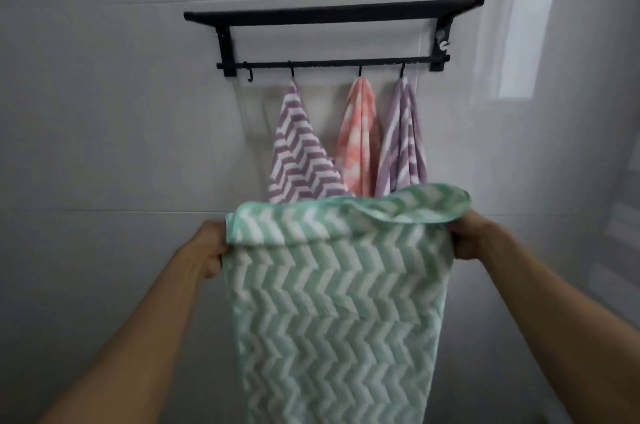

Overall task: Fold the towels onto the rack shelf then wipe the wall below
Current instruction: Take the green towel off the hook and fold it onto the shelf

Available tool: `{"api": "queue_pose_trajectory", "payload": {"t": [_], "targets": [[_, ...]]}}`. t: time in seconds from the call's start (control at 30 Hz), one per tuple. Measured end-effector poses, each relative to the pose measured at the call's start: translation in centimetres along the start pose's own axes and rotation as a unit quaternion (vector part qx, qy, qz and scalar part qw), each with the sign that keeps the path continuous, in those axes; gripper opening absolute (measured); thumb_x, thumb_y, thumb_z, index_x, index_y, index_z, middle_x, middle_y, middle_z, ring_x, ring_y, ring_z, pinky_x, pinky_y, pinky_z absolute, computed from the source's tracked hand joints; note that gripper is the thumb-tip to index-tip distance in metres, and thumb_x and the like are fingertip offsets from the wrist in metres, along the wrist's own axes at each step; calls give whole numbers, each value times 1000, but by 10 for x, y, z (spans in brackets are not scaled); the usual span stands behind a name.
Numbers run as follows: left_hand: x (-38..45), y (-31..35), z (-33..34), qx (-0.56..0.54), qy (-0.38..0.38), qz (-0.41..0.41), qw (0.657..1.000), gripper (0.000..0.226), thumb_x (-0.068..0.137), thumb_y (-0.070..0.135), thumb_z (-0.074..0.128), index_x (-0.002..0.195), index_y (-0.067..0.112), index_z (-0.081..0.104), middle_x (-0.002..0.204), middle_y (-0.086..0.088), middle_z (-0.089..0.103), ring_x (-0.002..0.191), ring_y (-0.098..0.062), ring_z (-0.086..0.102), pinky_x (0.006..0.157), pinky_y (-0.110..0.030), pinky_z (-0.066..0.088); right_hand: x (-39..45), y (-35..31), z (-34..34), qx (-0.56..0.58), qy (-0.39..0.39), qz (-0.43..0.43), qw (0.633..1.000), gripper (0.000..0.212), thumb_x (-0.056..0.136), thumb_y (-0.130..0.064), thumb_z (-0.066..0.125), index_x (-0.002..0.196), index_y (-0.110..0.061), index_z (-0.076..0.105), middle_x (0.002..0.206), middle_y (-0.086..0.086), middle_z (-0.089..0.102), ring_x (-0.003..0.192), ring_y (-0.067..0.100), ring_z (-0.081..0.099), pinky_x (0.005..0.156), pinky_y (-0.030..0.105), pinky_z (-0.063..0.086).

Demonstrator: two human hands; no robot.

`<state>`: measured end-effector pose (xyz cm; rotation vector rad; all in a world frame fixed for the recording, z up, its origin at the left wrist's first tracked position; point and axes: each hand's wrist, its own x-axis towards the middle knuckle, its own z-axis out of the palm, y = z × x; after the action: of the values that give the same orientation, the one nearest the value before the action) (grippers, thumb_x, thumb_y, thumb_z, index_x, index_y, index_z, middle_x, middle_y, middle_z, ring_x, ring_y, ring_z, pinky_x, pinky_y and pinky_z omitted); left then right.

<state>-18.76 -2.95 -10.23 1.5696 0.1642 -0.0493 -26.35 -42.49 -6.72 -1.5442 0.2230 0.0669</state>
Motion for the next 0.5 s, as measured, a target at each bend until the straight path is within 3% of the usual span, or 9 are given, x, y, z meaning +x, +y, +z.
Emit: {"api": "queue_pose_trajectory", "payload": {"t": [0.1, 0.23, 0.3, 0.4, 0.47, 0.5], "targets": [[5, 19, 7, 9, 21, 14, 1000, 19, 91, 14, 67, 102, -1, 70, 105, -23, 73, 87, -35, 72, 85, -52, 58, 1, -11, 7, 33, 9, -14, 999, 27, 93, -29, 65, 99, -4, 73, 94, 16, 77, 76, 28, 75, 63, 39, 61], [0, 23, 11, 15, 53, 11, 998, 60, 68, 35, 90, 110, -1, 65, 96, -18, 75, 82, -33, 74, 72, -50, 61, 5, -10, 18, 9, 25, -21, 999, 33, 92, -28, 67, 112, -3, 73, 102, 17, 77, 82, 29, 75, 70, 37, 62], [-2, 37, 8, -20, 38, 26, 999, 68, 64, 39, 93, 111, -1, 66, 96, -18, 75, 81, -33, 75, 70, -49, 61, 10, -23, 18, 10, 47, -20, 999, 43, 88, -32, 72, 119, -3, 71, 101, 17, 77, 85, 30, 75, 72, 41, 61], [-12, 45, 5, -47, -63, 31, 996, 63, 71, 45, 84, 116, 5, 69, 107, -14, 76, 96, -32, 74, 84, -44, 58, 11, -27, 16, 65, 79, 7, 995, 51, 85, -54, 72, 107, -8, 75, 92, 14, 79, 78, 29, 76, 59, 40, 61], [-26, 13, 6, -34, -156, -15, 987, 62, 72, 38, 83, 123, 5, 68, 116, -14, 73, 107, -33, 70, 92, -47, 55, 8, 4, 15, 16, 53, 57, 997, 58, 84, -61, 70, 111, -9, 73, 97, 16, 78, 87, 33, 76, 75, 48, 62], [-28, -8, 6, -19, -171, -42, 984, 71, 64, 35, 89, 124, 3, 67, 118, -17, 72, 106, -35, 70, 91, -48, 55, 6, 21, 16, -15, 42, 79, 996, 57, 84, -54, 74, 117, -8, 71, 98, 17, 78, 88, 34, 76, 83, 53, 61]]}}
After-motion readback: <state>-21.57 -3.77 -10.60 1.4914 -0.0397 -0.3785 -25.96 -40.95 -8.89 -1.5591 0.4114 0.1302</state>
